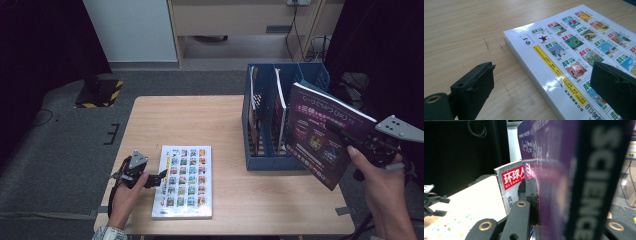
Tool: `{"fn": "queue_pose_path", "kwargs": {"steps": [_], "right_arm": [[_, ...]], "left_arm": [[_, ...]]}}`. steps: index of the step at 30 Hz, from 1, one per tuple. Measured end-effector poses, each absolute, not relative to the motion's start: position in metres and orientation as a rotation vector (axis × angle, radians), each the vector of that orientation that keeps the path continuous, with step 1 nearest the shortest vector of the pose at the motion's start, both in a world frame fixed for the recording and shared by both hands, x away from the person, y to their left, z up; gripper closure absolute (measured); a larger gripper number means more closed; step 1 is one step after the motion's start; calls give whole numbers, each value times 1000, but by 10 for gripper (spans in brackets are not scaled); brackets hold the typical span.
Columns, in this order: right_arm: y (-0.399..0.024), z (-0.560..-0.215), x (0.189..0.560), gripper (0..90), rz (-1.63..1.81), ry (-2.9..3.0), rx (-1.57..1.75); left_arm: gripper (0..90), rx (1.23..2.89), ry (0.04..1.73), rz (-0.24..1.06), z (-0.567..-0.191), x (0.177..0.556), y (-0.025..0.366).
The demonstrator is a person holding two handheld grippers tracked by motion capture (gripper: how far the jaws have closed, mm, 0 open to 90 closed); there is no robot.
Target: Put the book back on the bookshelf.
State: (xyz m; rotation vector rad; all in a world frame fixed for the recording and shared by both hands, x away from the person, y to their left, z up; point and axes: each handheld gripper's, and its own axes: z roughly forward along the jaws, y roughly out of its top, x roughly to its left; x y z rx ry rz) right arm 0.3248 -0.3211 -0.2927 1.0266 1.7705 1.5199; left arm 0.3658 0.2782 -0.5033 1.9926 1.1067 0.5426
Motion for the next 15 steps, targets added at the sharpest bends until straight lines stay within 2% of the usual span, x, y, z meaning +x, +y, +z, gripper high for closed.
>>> {"fn": "queue_pose_path", "kwargs": {"steps": [15], "right_arm": [[-312,-279,347,841,1410,1635,1123]], "left_arm": [[46,1995,1104,544,-503,366,278]]}}
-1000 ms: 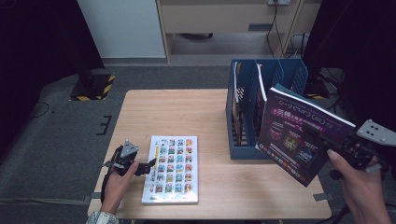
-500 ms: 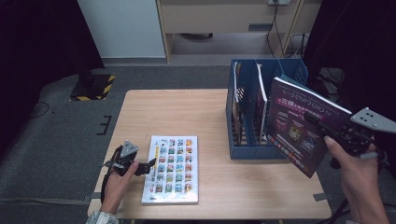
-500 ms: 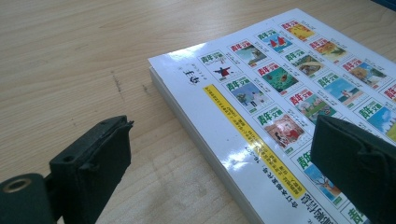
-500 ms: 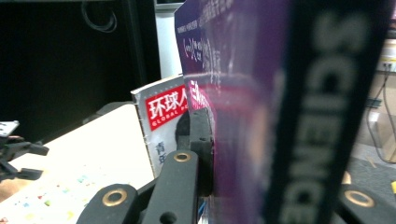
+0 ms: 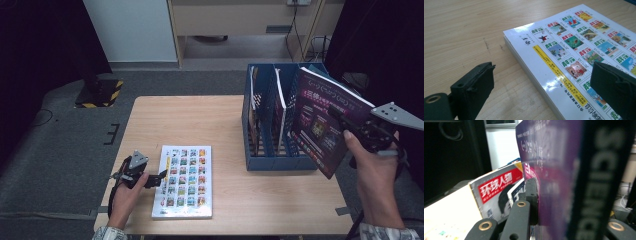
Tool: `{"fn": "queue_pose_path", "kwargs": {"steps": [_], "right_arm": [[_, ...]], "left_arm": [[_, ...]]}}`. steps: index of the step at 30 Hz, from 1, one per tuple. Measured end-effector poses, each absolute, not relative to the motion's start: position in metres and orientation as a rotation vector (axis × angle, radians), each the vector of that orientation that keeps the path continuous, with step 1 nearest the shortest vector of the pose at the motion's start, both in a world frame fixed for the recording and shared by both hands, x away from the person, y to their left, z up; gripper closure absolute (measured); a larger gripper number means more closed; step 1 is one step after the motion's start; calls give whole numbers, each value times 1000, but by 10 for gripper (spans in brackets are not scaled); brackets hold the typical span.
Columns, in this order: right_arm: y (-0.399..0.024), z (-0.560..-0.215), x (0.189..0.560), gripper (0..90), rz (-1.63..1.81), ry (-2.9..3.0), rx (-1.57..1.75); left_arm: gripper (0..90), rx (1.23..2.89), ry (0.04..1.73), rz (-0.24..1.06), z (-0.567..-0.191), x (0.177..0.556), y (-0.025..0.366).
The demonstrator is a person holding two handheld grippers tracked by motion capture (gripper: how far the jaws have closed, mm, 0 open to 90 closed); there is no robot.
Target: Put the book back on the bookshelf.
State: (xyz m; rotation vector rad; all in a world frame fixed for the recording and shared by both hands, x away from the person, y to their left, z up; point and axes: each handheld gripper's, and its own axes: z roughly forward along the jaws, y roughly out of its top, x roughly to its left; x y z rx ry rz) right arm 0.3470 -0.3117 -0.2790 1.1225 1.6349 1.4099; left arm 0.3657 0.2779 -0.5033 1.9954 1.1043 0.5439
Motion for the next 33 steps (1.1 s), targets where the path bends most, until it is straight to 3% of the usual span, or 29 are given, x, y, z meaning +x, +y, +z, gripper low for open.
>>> {"fn": "queue_pose_path", "kwargs": {"steps": [19,33], "right_arm": [[-279,-281,397,841,1349,1519,1185],[-259,-306,435,841,1339,1432,1209]], "left_arm": [[46,2002,1106,543,-504,366,278],[46,2009,1099,540,-505,366,276]]}}
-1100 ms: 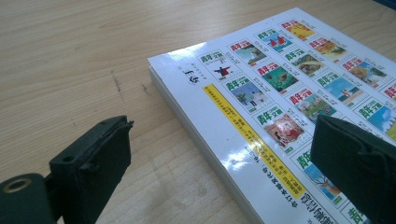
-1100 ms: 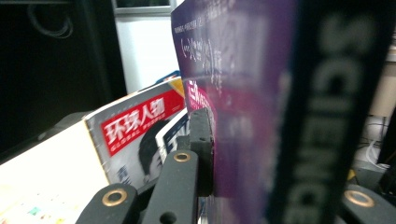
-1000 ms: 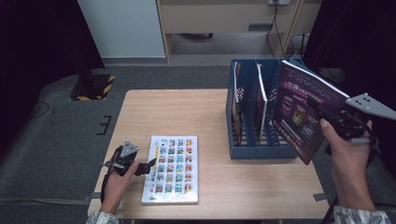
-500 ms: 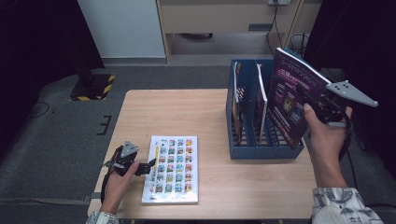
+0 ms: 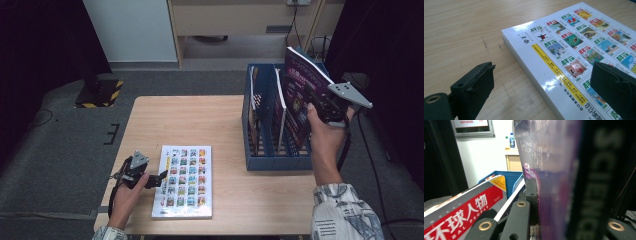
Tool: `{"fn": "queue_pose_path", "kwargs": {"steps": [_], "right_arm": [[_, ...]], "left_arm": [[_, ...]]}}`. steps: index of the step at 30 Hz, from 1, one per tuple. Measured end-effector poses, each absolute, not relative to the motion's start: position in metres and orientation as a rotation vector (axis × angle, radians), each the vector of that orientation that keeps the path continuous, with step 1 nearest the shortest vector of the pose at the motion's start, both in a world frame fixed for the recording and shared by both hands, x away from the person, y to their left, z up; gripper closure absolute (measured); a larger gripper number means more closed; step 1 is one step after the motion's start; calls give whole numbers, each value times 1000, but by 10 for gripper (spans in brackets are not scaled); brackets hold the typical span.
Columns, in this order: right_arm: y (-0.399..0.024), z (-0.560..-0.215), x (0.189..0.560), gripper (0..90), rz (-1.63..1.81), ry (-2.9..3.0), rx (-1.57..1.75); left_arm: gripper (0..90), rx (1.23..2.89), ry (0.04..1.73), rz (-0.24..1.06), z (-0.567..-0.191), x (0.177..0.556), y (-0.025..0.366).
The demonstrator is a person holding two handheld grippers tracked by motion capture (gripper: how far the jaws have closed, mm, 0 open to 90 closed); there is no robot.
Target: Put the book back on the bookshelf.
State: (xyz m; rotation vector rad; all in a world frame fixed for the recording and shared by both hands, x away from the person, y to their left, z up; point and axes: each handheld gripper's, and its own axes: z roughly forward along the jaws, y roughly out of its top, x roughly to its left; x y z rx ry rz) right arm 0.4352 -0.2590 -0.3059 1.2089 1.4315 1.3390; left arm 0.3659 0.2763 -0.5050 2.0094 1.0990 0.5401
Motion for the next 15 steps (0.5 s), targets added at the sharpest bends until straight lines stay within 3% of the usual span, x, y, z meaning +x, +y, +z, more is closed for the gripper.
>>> {"fn": "queue_pose_path", "kwargs": {"steps": [15], "right_arm": [[-257,-347,456,840,1350,1369,1280]], "left_arm": [[46,2004,1100,553,-504,366,277]]}}
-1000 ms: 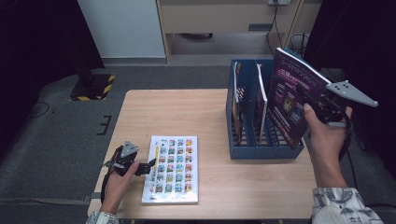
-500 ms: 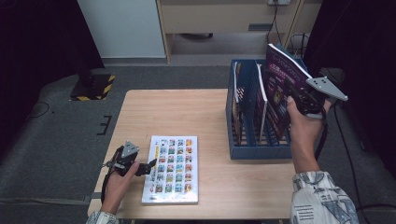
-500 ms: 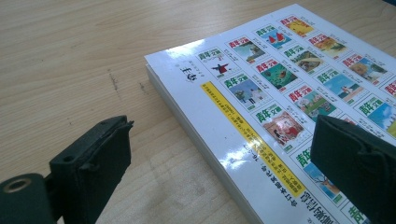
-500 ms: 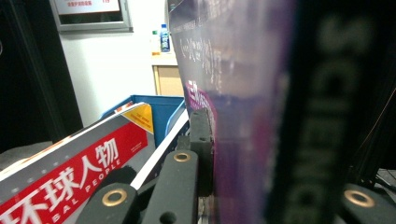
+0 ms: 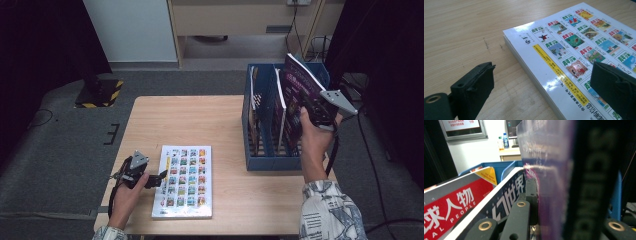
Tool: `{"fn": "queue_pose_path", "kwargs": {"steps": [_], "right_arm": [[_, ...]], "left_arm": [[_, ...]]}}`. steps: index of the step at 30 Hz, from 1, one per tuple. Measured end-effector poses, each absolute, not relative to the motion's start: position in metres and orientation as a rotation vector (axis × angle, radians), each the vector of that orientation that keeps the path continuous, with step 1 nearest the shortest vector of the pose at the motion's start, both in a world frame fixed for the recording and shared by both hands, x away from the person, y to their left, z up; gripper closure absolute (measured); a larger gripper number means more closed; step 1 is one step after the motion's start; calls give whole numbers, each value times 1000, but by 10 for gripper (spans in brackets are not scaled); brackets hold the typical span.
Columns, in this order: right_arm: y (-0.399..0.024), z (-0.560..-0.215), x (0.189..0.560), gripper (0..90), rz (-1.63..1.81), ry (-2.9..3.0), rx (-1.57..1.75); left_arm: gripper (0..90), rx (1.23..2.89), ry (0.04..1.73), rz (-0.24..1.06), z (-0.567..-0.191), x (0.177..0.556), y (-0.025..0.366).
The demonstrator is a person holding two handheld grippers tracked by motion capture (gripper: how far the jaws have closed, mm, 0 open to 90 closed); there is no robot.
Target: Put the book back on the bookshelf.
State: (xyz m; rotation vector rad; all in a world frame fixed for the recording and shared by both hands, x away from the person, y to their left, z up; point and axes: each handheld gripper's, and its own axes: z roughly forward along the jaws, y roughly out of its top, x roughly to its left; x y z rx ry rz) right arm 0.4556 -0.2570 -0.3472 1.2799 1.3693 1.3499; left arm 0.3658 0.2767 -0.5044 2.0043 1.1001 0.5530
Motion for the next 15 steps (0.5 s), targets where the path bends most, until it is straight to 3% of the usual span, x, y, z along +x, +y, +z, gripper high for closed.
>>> {"fn": "queue_pose_path", "kwargs": {"steps": [15], "right_arm": [[-257,-375,464,839,1326,1403,1296]], "left_arm": [[43,2011,1091,556,-504,366,275]]}}
